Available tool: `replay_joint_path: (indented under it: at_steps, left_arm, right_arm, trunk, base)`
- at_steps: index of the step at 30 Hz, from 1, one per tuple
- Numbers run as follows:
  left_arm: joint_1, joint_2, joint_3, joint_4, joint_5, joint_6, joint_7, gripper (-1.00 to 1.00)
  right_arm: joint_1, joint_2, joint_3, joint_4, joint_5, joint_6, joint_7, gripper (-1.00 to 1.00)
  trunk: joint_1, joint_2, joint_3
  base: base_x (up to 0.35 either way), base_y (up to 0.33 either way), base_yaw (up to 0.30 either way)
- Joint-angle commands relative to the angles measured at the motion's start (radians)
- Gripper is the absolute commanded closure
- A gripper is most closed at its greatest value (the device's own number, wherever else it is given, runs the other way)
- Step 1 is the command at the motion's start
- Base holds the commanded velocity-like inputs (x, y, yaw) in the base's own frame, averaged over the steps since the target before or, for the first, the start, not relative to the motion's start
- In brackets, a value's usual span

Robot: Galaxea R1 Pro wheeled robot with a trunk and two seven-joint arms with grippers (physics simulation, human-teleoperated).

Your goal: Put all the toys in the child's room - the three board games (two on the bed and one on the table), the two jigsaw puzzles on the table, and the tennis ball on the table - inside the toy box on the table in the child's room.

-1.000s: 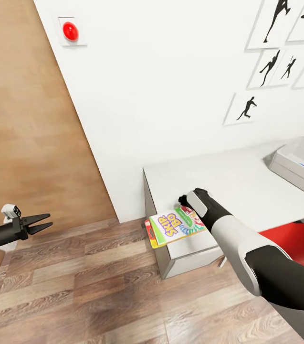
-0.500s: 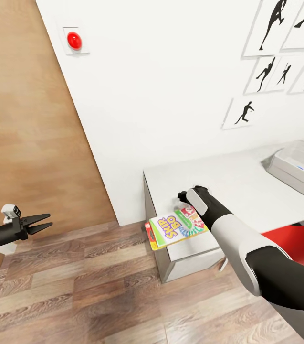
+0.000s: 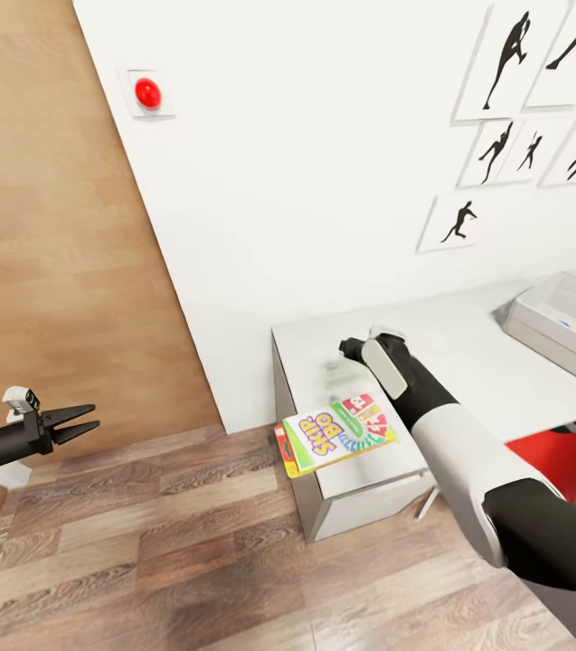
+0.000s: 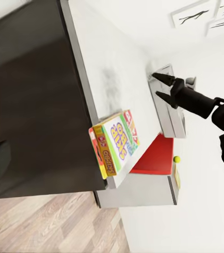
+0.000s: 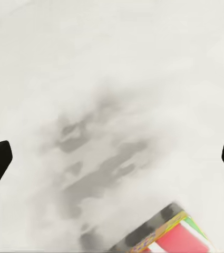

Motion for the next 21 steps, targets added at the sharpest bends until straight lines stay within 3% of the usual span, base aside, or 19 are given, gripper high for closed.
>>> replay_joint_path:
  at_steps: [1,6,9,15,17,21]
  left_arm:
    - [-0.001,0.0,0.0,0.0,0.002,0.009,-0.002,-1.0]
    - [-0.001,0.0,0.0,0.0,0.002,0.009,-0.001,-1.0]
    - [-0.001,-0.001,0.001,0.0,0.002,0.009,0.0,-1.0]
    - [-0.001,-0.001,0.0,0.0,0.002,0.009,0.0,-1.0]
    - [-0.001,-0.001,0.0,0.0,0.002,0.009,0.001,-1.0]
    - [-0.001,-0.002,0.0,0.0,0.002,0.009,0.001,-1.0]
  right_arm:
    - [0.011,-0.007,0.003,-0.03,-0.01,0.017,-0.009,-1.0]
    - [0.133,-0.066,-0.014,-0.284,-0.033,0.114,-0.002,-1.0]
    - [0.208,-0.08,-0.017,-0.419,-0.063,0.135,0.004,-1.0]
    - [0.385,-0.09,-0.027,-0.69,-0.118,0.174,0.01,-1.0]
    - [0.481,-0.09,-0.047,-0.821,-0.131,0.188,0.018,-1.0]
    - [0.572,-0.091,-0.087,-0.888,-0.139,0.192,0.073,-1.0]
  trunk:
    - [0.001,-0.002,0.0]
    - [0.001,-0.002,0.008]
    - [0.001,-0.002,0.013]
    - [0.001,-0.002,0.022]
    - [0.001,-0.002,0.025]
    - [0.001,-0.002,0.032]
  base:
    - [0.0,0.0,0.0]
    - [0.0,0.0,0.0]
    - [0.0,0.0,0.0]
    - [0.0,0.0,0.0]
    - [0.0,0.0,0.0]
    - [0.0,0.0,0.0]
